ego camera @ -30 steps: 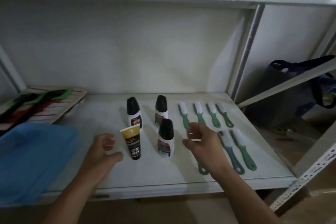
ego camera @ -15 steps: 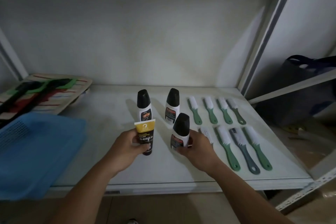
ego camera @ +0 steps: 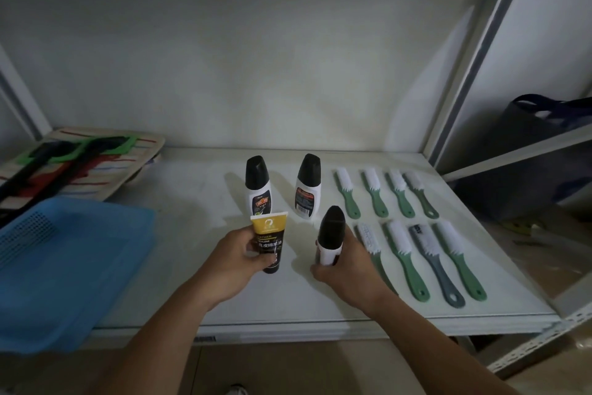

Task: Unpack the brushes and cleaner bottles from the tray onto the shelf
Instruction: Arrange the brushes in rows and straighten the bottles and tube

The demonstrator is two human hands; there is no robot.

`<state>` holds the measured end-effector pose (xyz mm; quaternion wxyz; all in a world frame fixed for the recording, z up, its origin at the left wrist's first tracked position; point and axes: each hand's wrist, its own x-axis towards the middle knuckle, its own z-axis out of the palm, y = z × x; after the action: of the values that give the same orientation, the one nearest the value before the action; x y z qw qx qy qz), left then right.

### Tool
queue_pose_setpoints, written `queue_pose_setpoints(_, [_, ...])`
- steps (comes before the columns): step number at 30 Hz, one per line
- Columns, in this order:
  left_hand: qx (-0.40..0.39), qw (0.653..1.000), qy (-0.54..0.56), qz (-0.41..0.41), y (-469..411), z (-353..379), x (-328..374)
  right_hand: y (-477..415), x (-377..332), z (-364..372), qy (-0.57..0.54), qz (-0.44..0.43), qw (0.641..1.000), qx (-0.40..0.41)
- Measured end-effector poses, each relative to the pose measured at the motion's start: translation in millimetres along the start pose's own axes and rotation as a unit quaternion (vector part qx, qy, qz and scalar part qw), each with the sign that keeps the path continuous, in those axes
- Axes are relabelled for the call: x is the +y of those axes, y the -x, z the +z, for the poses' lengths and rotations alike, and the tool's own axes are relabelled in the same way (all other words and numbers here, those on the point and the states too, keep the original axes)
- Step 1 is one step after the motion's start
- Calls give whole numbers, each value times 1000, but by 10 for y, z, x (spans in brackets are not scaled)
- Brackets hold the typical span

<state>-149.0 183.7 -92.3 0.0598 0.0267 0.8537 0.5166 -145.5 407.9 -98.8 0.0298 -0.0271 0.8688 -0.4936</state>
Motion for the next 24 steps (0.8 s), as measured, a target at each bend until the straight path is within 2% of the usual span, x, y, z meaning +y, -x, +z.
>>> queue_pose_setpoints(4, [-7,1000,7,0,5,-9,8,-9,-12,-114,-54,18,995,-80])
queue_pose_setpoints(9, [-26,1000,-10,-7,20,11,-12,-18,16,-185,47,-7,998,-45])
queue_pose_setpoints(15, [-43,999,-20,-1,32,83,52,-27,43,-264,38,-5,999,-25])
queue_pose_setpoints(24, [-55,998,-24,4,47,188,128,-3,99,-295,58,-3,998,-40])
